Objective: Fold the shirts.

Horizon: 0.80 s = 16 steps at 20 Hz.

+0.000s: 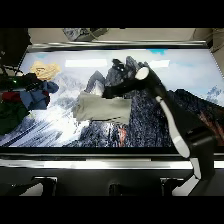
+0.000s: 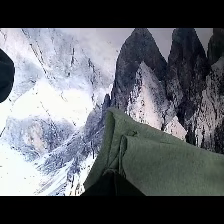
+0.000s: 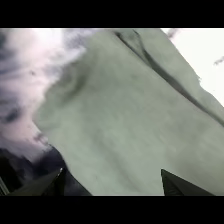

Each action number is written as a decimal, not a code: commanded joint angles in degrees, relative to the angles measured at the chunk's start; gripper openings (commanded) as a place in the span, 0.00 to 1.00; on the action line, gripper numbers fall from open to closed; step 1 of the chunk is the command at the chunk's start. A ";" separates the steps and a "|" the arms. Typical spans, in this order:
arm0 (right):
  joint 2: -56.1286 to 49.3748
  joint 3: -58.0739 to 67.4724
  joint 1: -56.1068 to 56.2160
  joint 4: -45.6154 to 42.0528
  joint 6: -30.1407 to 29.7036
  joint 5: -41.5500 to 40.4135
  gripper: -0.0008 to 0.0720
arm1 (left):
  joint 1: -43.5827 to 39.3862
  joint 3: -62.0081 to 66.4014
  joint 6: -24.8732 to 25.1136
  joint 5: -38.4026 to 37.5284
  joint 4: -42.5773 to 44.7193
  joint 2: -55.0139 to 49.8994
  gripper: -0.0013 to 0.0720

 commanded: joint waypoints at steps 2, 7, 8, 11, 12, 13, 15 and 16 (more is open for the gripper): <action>2.12 -6.60 -12.02 -15.89 5.79 17.75 0.89 | -0.17 -0.37 0.48 0.61 0.11 0.04 0.07; -3.65 -16.28 -11.15 -0.20 5.95 6.99 0.81 | -0.24 -0.37 0.55 0.59 0.09 0.04 0.07; -4.83 -16.28 -10.78 2.82 5.90 5.14 0.74 | -0.24 -0.37 0.66 0.59 0.09 0.04 0.07; -5.99 -16.28 -10.45 10.14 4.17 -2.51 0.54 | -0.24 -0.37 0.66 0.61 0.09 0.04 0.07; -5.95 -16.22 -10.47 11.72 3.13 -3.56 0.31 | -0.24 -0.37 0.66 0.61 0.09 0.04 0.07; -5.81 -16.22 -10.58 13.57 1.73 -3.23 0.09 | -0.24 -0.37 0.66 0.63 0.09 0.04 0.07; -4.74 -15.98 -11.02 15.06 -3.04 -1.49 0.09 | -0.24 -0.37 0.63 1.03 0.11 0.04 0.07; -3.58 -15.98 -11.78 14.71 -4.42 -0.74 0.09 | -0.24 -0.37 0.63 1.16 0.09 0.04 0.07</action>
